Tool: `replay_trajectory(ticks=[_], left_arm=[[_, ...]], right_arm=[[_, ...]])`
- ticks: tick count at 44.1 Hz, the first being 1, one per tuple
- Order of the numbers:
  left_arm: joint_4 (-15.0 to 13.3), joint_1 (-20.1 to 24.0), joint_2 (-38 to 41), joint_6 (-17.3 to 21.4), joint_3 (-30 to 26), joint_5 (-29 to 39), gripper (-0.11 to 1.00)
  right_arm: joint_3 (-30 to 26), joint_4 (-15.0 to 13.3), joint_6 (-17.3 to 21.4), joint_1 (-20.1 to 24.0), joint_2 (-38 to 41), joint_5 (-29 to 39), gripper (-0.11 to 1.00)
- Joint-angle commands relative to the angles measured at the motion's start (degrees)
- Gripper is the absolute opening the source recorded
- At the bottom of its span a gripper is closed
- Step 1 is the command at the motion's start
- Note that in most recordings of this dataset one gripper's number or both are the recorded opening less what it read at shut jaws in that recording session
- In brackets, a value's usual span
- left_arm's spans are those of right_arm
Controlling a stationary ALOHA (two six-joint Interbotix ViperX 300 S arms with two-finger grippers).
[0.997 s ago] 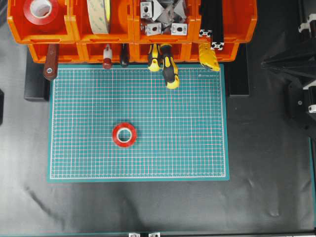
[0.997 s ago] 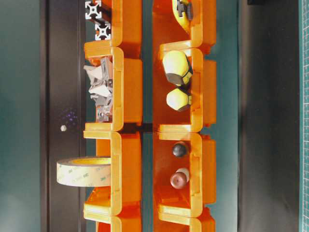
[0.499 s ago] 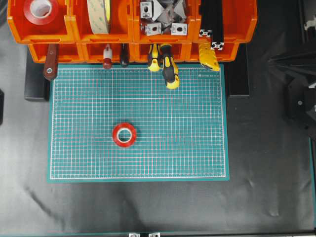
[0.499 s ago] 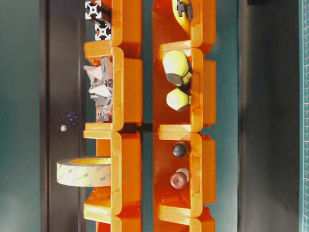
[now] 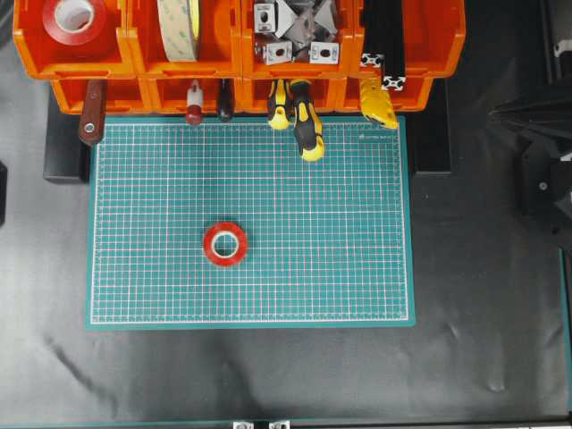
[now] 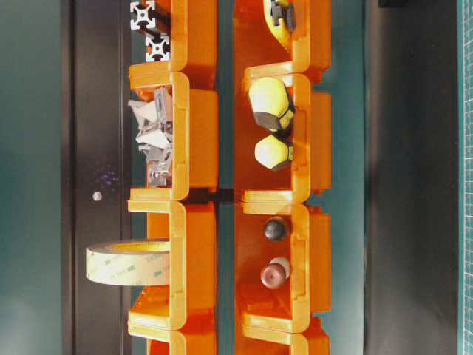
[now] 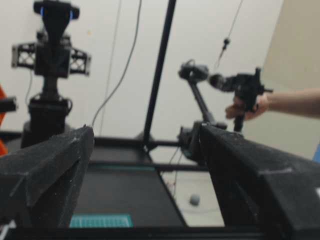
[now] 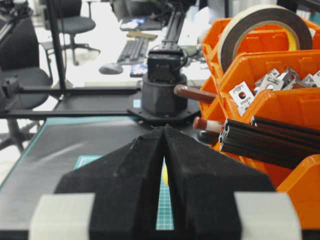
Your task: Pick vinyl tape from container rack with left arm.
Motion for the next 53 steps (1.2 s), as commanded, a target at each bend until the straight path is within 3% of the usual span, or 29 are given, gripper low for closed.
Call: replay_trajectory(ticks=[1,11,22,38,45,53], left_arm=[[-0.1,0.1,1.8,0.0,-0.4,-0.4,0.83],[-0.3,0.2,-0.4,0.1,-0.8,0.5,0.83],[-0.1,0.2,-6.7,-0.9,-1.3,13.4,0.83],[-0.1,0.6,-5.2,0.5,1.9,5.5,0.83],[-0.1,0.6,-6.2,2.3,1.2,5.5,0.83],[-0.1,0.6,-7.0,1.8,1.1,7.3,0.83]], right_arm=[[-0.6,-0.2,-0.1,0.1,0.8,-0.4,-0.01],[-0.3,-0.2,-0.1,0.1,0.8,-0.5,-0.01],[-0.3,-0.2,0.0,0.1,0.8,-0.4,-0.01],[-0.3,-0.2,-0.2,-0.1,0.8,-0.5,-0.01],[-0.2,-0.2,-0.1,-0.2,0.8,-0.4,-0.01],[-0.2,-0.2,-0.1,-0.2,0.7,-0.4,-0.01]])
